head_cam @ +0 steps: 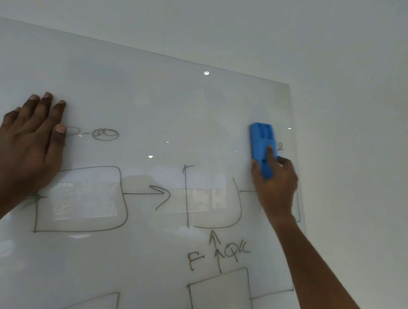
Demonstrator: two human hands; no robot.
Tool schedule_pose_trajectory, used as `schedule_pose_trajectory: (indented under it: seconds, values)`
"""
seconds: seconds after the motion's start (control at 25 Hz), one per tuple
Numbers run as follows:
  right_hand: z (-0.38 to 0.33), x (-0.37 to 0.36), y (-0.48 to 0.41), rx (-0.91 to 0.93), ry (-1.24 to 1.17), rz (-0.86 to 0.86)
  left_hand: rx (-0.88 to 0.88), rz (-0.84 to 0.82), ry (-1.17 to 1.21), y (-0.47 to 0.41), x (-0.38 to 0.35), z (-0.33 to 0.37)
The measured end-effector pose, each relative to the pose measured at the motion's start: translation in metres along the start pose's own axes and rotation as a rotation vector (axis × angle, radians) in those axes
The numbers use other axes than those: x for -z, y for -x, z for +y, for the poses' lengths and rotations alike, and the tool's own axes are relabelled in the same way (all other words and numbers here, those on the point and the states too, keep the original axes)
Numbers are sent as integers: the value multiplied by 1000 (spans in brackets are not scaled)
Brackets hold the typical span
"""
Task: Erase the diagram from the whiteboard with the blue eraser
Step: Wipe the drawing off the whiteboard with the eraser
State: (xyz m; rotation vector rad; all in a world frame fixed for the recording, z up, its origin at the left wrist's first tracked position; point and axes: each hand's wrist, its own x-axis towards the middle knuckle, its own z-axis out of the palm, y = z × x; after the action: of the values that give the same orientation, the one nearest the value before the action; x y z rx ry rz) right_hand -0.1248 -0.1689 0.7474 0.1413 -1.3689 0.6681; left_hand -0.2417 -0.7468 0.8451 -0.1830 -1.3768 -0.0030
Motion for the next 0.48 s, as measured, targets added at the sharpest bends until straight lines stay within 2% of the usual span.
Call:
schedule_pose_trajectory:
  seconds: [0.08,0.12,0.2,0.28,0.36,0.4,0.44,0.48]
  values:
    - [7,-1,-17,-220,7,75,6,-14,-7,-3,-17,-15]
    - [-1,-8,-19,-257,18,89,7,-16,-8,-5,-22,-20]
    - [-30,-25,-3,-130,32,75,4,-18,15,-5,-26,-27]
    - [-50,-35,27,167,83,-8,4,-18,69,-3,-27,-27]
    - [-40,-29,35,405,164,-96,4,-7,134,-4,-25,-22]
    - [-26,-21,29,451,193,-99,3,2,161,-5,-24,-19]
    - [-10,-12,23,411,218,-69,-1,5,167,-5,-21,-16]
    - [6,-4,17,291,236,-27,-9,13,159,-6,-19,-13]
